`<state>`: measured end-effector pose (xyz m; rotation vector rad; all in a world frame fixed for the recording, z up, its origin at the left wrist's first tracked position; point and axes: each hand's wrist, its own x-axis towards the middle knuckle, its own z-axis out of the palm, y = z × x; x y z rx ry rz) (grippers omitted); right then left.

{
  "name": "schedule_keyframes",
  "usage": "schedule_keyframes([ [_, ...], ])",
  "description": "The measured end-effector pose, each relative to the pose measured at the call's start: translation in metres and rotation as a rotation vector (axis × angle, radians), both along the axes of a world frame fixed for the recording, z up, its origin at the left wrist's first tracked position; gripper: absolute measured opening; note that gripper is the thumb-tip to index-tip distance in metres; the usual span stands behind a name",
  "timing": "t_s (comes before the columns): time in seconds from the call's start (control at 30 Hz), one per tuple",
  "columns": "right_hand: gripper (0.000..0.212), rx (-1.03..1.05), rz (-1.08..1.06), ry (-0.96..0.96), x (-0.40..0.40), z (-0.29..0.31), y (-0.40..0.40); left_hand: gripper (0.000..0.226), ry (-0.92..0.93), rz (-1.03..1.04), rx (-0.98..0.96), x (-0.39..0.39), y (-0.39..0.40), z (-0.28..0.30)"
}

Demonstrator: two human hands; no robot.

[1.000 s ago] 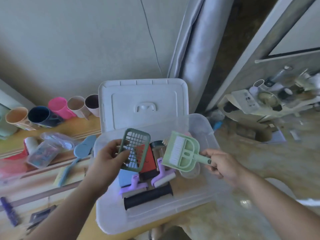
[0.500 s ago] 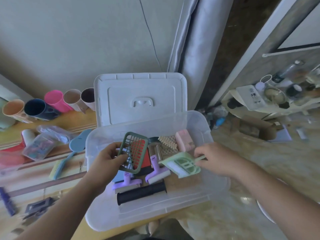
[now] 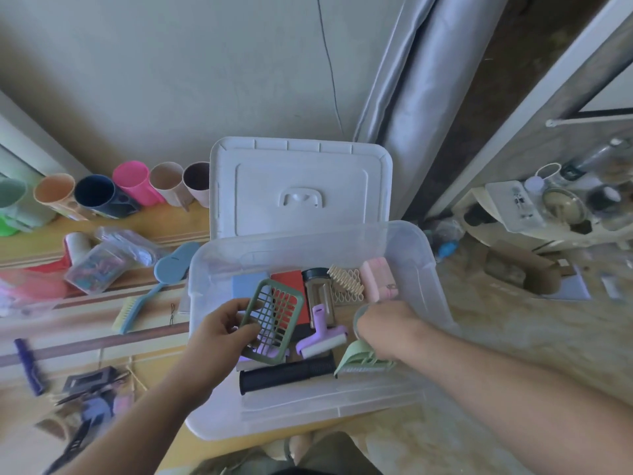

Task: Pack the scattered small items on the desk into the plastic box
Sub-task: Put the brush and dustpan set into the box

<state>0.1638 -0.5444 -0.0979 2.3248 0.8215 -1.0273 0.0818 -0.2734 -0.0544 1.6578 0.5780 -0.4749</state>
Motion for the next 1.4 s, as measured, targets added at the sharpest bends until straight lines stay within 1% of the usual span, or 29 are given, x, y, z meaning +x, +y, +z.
schedule_keyframes([
  [0.07, 0.025, -0.014, -0.03, 0.028, 0.0, 0.011, 0.0, 0.028, -0.001, 0.015, 0.014, -0.004, 0.006, 0.0],
  [0.13, 0.009, 0.049, -0.128, 0.085, 0.006, 0.021, -0.005, 0.029, -0.016, 0.029, 0.022, -0.005, 0.013, 0.002],
  [0.2, 0.028, 0.198, -0.278, 0.151, 0.014, 0.033, -0.013, 0.03, -0.044, 0.065, 0.016, -0.003, 0.022, 0.006],
  [0.27, 0.031, 0.382, -0.436, 0.189, 0.013, 0.044, -0.015, 0.029, -0.078, 0.098, 0.013, -0.001, 0.03, 0.011],
  [0.33, 0.033, 0.504, -0.502, 0.231, 0.002, 0.045, -0.003, 0.029, -0.097, 0.133, 0.008, 0.002, 0.036, 0.017],
  [0.4, 0.028, 0.549, -0.54, 0.318, -0.019, 0.029, 0.019, 0.028, -0.104, 0.151, -0.005, 0.004, 0.04, 0.02],
  [0.47, 0.026, 0.579, -0.687, 0.478, -0.039, 0.003, 0.042, 0.027, -0.105, 0.157, -0.022, 0.005, 0.041, 0.02],
  [0.53, 0.024, 0.592, -0.796, 0.593, -0.05, -0.019, 0.058, 0.026, -0.112, 0.155, -0.035, 0.003, 0.04, 0.019],
  [0.63, 0.028, 0.626, -0.818, 0.633, -0.051, -0.026, 0.066, 0.027, -0.145, 0.187, -0.059, 0.002, 0.04, 0.02],
  [0.77, 0.018, 0.825, -0.935, 0.681, -0.023, 0.022, 0.038, 0.025, -0.238, 0.338, -0.078, 0.003, 0.054, 0.027],
  [0.87, 0.015, 0.938, -1.075, 0.745, 0.021, 0.054, 0.0, 0.024, -0.259, 0.437, -0.087, 0.004, 0.064, 0.031],
  [0.93, 0.015, 0.986, -1.149, 0.756, 0.053, 0.058, -0.015, 0.023, -0.254, 0.472, -0.106, 0.005, 0.064, 0.034],
  [1.0, 0.018, 1.021, -1.251, 0.689, 0.079, 0.049, -0.012, 0.022, -0.243, 0.469, -0.099, 0.007, 0.062, 0.035],
  [1.03, 0.021, 1.003, -1.255, 0.619, 0.089, 0.042, -0.004, 0.022, -0.237, 0.456, -0.093, 0.007, 0.059, 0.035],
  [1.1, 0.025, 0.901, -1.173, 0.53, 0.098, 0.023, 0.02, 0.025, -0.215, 0.425, -0.086, 0.004, 0.054, 0.033],
  [1.2, 0.027, 0.762, -1.044, 0.58, 0.093, -0.007, 0.062, 0.029, -0.179, 0.402, -0.076, -0.005, 0.047, 0.03],
  [1.3, 0.024, 0.735, -0.991, 0.602, 0.082, -0.028, 0.096, 0.035, -0.14, 0.381, -0.069, -0.016, 0.039, 0.029],
  [1.4, 0.023, 0.71, -0.986, 0.592, 0.074, -0.047, 0.109, 0.04, -0.116, 0.364, -0.059, -0.023, 0.034, 0.028],
])
